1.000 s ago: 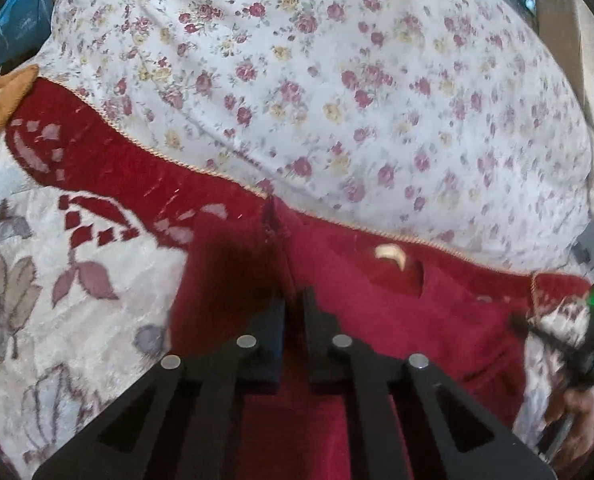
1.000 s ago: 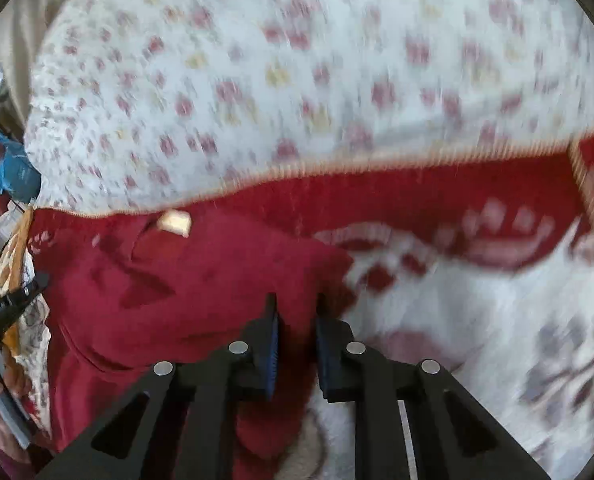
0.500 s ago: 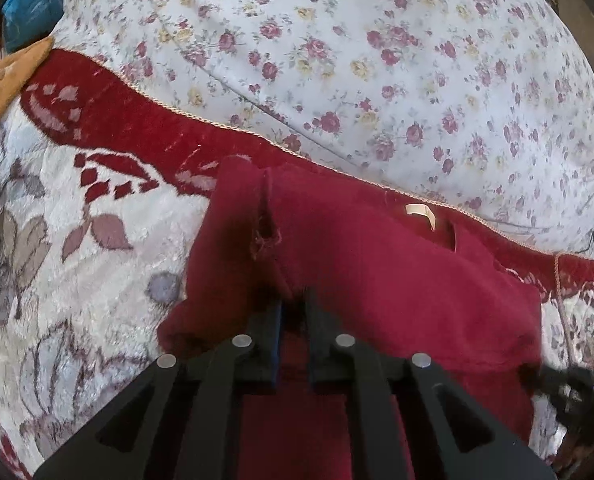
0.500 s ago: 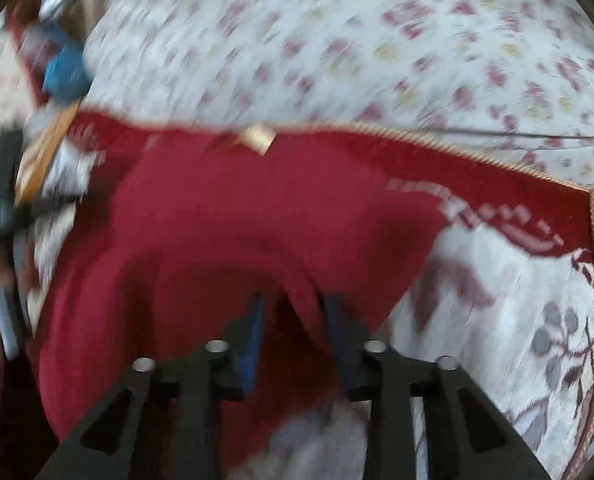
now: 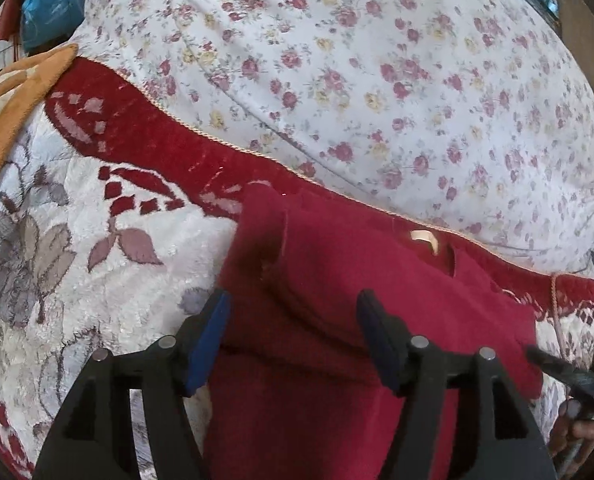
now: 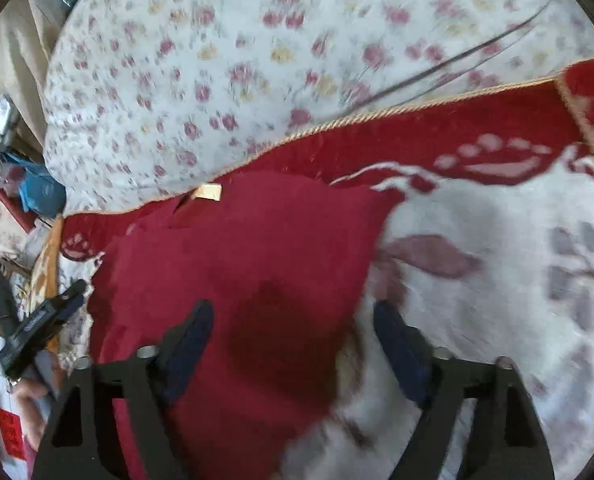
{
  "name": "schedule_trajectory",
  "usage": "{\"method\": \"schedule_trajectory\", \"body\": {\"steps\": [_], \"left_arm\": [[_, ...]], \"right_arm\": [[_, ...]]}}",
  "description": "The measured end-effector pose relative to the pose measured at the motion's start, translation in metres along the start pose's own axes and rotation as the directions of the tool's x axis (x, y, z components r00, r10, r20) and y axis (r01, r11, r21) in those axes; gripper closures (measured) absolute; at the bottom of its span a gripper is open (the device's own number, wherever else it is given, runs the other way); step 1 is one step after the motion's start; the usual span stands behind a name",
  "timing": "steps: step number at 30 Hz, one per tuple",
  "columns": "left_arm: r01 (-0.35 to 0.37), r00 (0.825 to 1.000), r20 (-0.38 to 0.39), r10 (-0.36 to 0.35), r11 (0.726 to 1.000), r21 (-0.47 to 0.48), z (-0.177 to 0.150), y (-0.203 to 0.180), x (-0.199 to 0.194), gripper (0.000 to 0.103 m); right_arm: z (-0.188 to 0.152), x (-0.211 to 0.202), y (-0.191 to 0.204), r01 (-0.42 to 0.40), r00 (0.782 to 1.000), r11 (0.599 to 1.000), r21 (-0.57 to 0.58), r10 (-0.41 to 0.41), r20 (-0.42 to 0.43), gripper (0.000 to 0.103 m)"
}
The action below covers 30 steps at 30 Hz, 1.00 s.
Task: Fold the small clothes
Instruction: 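Grasp the folded sweater edge with the left gripper while the right gripper pinches the side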
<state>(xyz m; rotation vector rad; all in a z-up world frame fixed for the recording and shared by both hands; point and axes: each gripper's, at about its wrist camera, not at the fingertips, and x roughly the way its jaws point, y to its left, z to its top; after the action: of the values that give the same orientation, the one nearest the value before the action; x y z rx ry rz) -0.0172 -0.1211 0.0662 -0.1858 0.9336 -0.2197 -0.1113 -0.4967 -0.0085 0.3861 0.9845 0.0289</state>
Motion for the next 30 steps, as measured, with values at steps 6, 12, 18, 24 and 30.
{"method": "schedule_trajectory", "body": {"steps": [6, 12, 18, 24, 30], "left_arm": [[-0.04, 0.999, -0.029, 0.041, 0.999, 0.032, 0.0, 0.0, 0.008, 0.037], [-0.079, 0.995, -0.049, 0.082, 0.995, 0.066, -0.004, -0.006, 0.018, 0.034], [-0.096, 0.993, -0.063, 0.101, 0.993, 0.072, -0.009, -0.003, 0.022, 0.031], [-0.075, 0.995, -0.064, 0.078, 0.996, 0.053, -0.014, 0.008, 0.007, 0.031], [-0.043, 0.998, -0.048, 0.045, 0.998, 0.048, -0.021, 0.014, -0.012, 0.026]], "right_arm": [[0.012, -0.019, -0.007, 0.197, 0.976, 0.977, -0.083, -0.187, 0.106, 0.094], [-0.001, -0.042, -0.013, 0.101, 0.987, 0.994, -0.032, -0.096, 0.128, 0.083], [-0.035, -0.037, 0.028, 0.149, 0.989, 0.958, -0.244, -0.139, 0.057, 0.068], [-0.048, -0.054, 0.006, 0.111, 0.992, 0.987, -0.117, -0.103, 0.073, 0.06], [-0.026, -0.039, 0.003, 0.06, 0.995, 0.998, -0.015, -0.059, 0.081, 0.032]]}}
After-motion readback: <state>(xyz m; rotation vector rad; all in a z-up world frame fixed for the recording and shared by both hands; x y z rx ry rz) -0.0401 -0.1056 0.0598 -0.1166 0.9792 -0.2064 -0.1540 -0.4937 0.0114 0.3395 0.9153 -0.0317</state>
